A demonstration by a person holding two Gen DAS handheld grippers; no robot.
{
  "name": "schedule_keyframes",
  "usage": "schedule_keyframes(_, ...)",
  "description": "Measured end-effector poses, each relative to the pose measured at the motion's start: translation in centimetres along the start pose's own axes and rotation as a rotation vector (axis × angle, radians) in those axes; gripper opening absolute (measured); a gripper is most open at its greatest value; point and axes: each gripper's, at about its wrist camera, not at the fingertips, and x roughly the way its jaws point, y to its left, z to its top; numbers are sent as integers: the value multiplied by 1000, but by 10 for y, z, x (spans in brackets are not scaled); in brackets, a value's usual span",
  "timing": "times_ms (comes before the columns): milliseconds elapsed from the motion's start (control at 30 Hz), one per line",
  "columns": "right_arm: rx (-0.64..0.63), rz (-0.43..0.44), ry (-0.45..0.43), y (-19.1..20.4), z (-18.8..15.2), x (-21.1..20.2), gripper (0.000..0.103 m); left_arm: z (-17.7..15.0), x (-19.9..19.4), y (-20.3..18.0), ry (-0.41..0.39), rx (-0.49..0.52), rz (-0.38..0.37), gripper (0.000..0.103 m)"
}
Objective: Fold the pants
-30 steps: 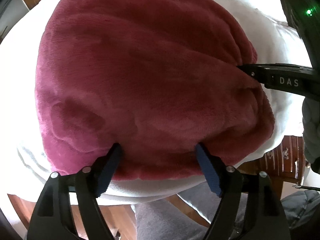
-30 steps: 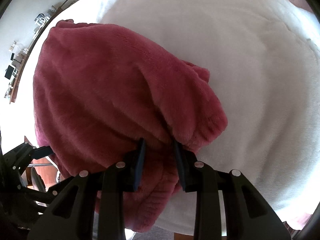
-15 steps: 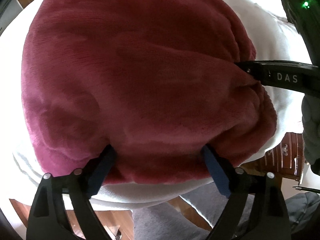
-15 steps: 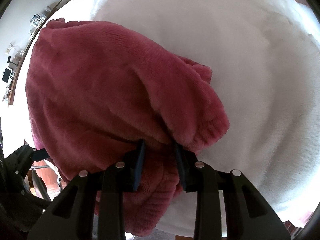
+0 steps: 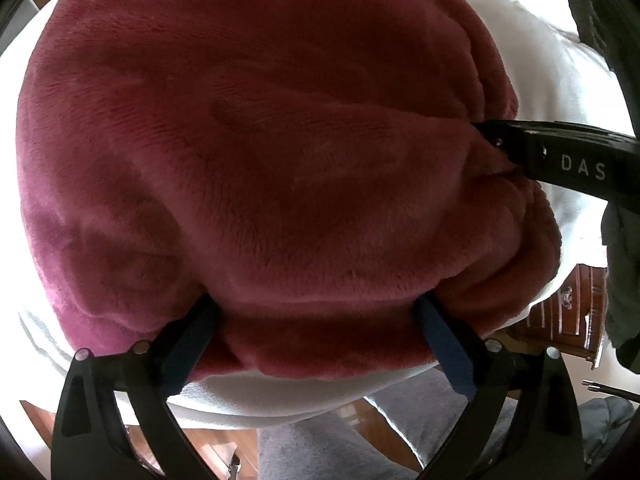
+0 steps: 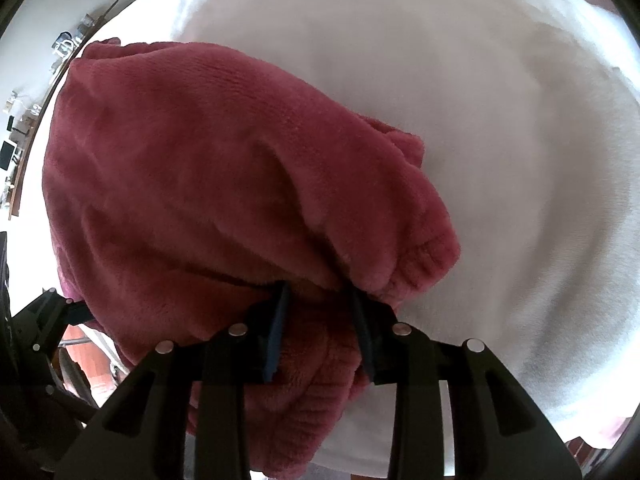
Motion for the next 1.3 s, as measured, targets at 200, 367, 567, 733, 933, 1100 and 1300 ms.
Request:
schedule_keyframes(200,1,-19,2,7,-4,-5,33,10,7,-1,34,-40,11,98)
schedule_keyframes(367,14,-41,10,17,-2,-5,34,14,12,0,60,-53,29,98)
schedule_keyframes(567,1,-15,-7,21,-4,-9,37,4,-6,4,42,-76,23,98)
schedule_keyframes(733,-12,205,-15,29,-9,-23,100,-5,-43,4,-35,-68,86,98)
schedule_keyframes(933,-96,95,-46,54,-22,-48,100,-3,-98,1,-169,-38,177,98)
schedule_keyframes(1100,-53,40,-133,51,-28,-81,100,1,-132,-4,-254,-12,271,98)
schedule_keyframes(1300,42,16,-168,34,-29,-95,100,5,-163,-5,-330,20,299,98)
